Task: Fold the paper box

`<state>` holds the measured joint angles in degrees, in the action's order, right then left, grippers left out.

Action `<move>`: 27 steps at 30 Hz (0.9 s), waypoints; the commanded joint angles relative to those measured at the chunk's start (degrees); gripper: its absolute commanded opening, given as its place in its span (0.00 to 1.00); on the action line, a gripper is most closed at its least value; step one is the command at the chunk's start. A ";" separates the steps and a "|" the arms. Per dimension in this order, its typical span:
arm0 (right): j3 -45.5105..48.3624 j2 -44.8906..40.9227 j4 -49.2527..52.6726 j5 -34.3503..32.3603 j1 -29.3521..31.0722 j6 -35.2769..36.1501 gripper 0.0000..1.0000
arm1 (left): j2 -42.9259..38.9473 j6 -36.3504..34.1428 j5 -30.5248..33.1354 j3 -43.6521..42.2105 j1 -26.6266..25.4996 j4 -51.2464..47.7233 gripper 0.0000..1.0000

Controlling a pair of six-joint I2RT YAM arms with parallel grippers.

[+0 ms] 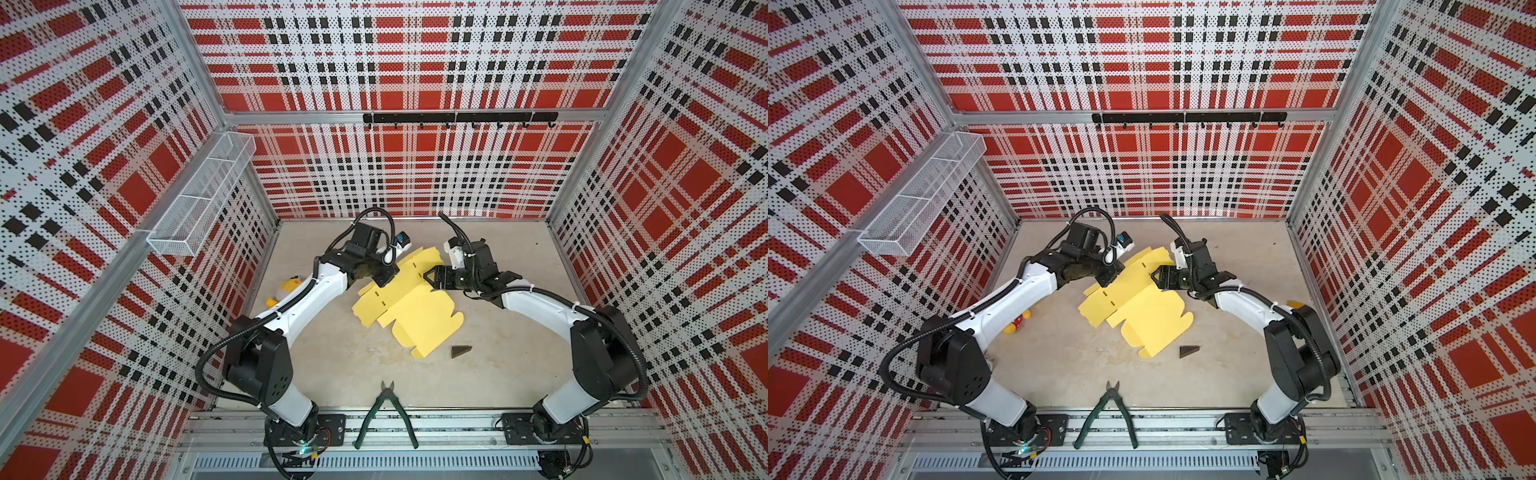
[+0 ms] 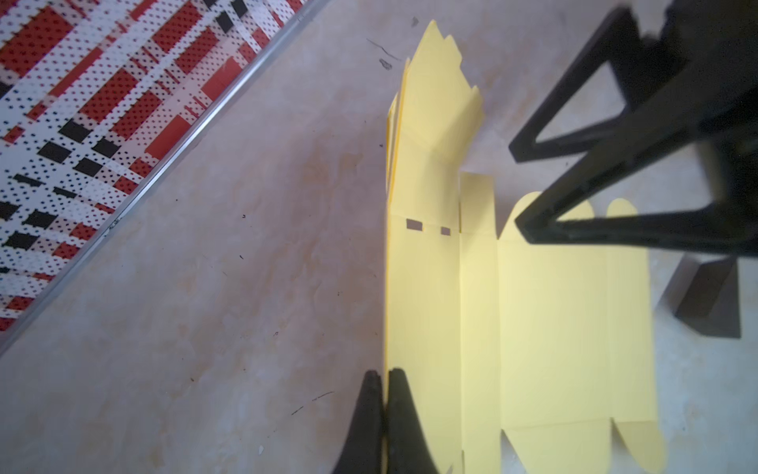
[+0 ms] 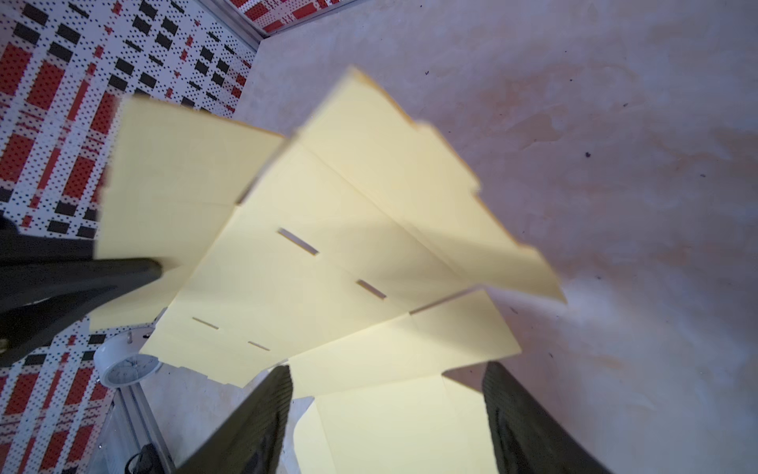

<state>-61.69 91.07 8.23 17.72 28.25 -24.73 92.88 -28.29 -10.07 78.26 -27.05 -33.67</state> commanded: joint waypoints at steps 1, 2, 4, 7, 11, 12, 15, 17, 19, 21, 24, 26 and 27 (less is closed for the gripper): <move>-3.82 -4.93 3.03 -0.43 -0.11 8.70 0.76 | 2.33 -10.25 6.13 3.63 -0.49 -3.53 0.02; -3.92 -5.68 3.66 -0.16 -0.04 11.22 0.76 | 2.79 -11.90 6.27 4.36 -0.67 -3.21 0.02; -3.09 -7.86 3.13 1.62 -0.25 16.06 0.77 | 3.65 -15.13 6.55 5.84 -0.80 -2.01 0.02; 0.42 -11.97 -2.28 5.60 -1.53 23.65 0.77 | 4.01 -20.19 4.26 7.17 -0.80 -0.69 0.01; 4.47 -14.96 -10.89 9.21 -4.49 32.62 0.74 | 2.71 -26.72 -2.31 6.18 -0.43 0.57 0.01; 3.64 -14.10 -11.45 10.06 -6.14 31.74 0.72 | 2.57 -27.28 -2.78 5.68 -0.29 1.86 0.01; -3.23 -9.35 -9.87 14.40 -11.48 17.11 0.60 | 3.26 -28.20 2.52 4.49 -1.41 6.55 0.01; -7.44 -6.59 -7.06 14.71 -12.41 5.70 0.57 | 2.92 -27.65 6.49 2.23 -2.17 12.43 0.00; -8.93 -4.90 -6.71 15.60 -11.76 -5.63 0.57 | 2.72 -27.98 9.99 -0.42 -3.09 18.20 0.00; -6.94 -4.93 -8.93 12.01 -9.26 -16.70 0.58 | 3.00 -27.22 12.43 -2.41 -3.88 22.47 0.01; -2.47 -4.48 -16.14 7.53 -4.46 -29.27 0.59 | 3.88 -26.28 14.09 -4.17 -5.12 25.72 0.01; -1.41 -3.33 -19.15 6.57 -3.17 -37.10 0.59 | 4.24 -27.09 15.00 -5.44 -6.14 27.66 0.00; -0.44 -2.94 -21.44 6.51 -3.03 -41.69 0.58 | 4.33 -27.61 15.47 -6.41 -6.54 29.28 0.00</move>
<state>-64.03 86.65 -4.75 26.57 24.43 -47.77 96.82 -53.84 2.37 73.12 -32.21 -12.23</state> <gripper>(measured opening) 0.584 0.051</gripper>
